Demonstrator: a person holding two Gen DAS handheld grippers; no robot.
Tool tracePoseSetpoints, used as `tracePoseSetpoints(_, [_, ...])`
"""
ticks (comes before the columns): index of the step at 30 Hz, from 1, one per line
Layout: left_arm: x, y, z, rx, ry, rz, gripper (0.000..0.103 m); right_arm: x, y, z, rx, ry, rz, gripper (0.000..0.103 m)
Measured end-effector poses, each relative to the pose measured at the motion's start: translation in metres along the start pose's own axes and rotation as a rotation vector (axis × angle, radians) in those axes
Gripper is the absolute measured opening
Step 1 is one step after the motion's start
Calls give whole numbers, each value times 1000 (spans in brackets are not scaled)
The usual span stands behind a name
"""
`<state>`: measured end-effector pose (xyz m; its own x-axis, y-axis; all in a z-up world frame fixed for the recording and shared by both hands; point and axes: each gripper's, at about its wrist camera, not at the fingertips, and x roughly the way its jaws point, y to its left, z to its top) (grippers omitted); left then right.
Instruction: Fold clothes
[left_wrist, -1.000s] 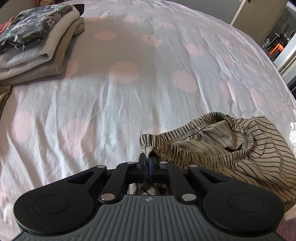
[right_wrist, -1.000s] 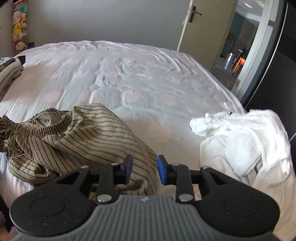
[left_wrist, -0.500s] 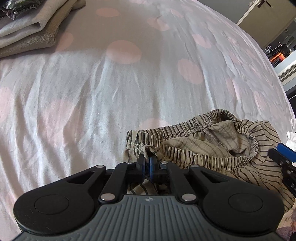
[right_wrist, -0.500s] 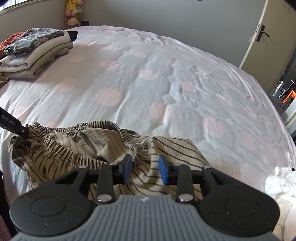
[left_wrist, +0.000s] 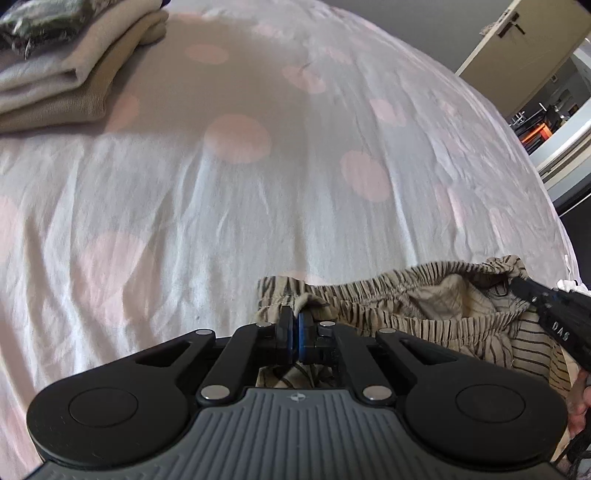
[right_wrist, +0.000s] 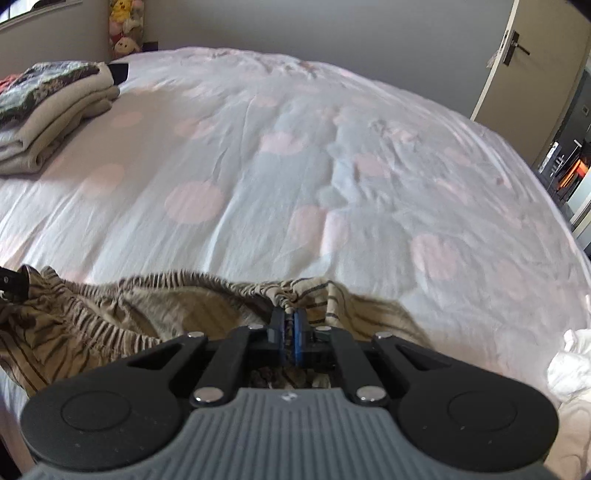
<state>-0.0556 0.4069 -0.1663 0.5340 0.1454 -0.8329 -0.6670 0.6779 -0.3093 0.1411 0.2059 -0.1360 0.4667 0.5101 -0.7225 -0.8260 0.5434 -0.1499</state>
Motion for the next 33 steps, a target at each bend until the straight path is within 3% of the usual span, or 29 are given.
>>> tracePoseSetpoints(5, [-46, -17, 36, 57, -131, -45, 0, -54, -22, 41, 18, -141, -34, 5])
tracePoseSetpoints(14, [-199, -117, 117, 279, -529, -69, 0, -185, -62, 121, 48, -464, -144, 5])
tracePoseSetpoints(18, [-261, -152, 113, 375, -665, -79, 0, -249, -77, 143, 72, -602, -186, 5])
tracePoseSetpoints(20, [-274, -160, 101, 422, -693, -76, 0, -273, -80, 141, 80, -638, -188, 5])
tracePoseSetpoints(23, [-270, -162, 78, 475, -656, -83, 0, -289, -83, 122, 95, -635, -177, 5])
tracePoseSetpoints(25, [-251, -159, 60, 502, -590, -64, 0, -285, -83, 105, 109, -599, -161, 5])
tracePoseSetpoints(33, [-137, -122, -16, 492, -196, 4, 0, -192, -70, -8, 199, -252, -61, 5])
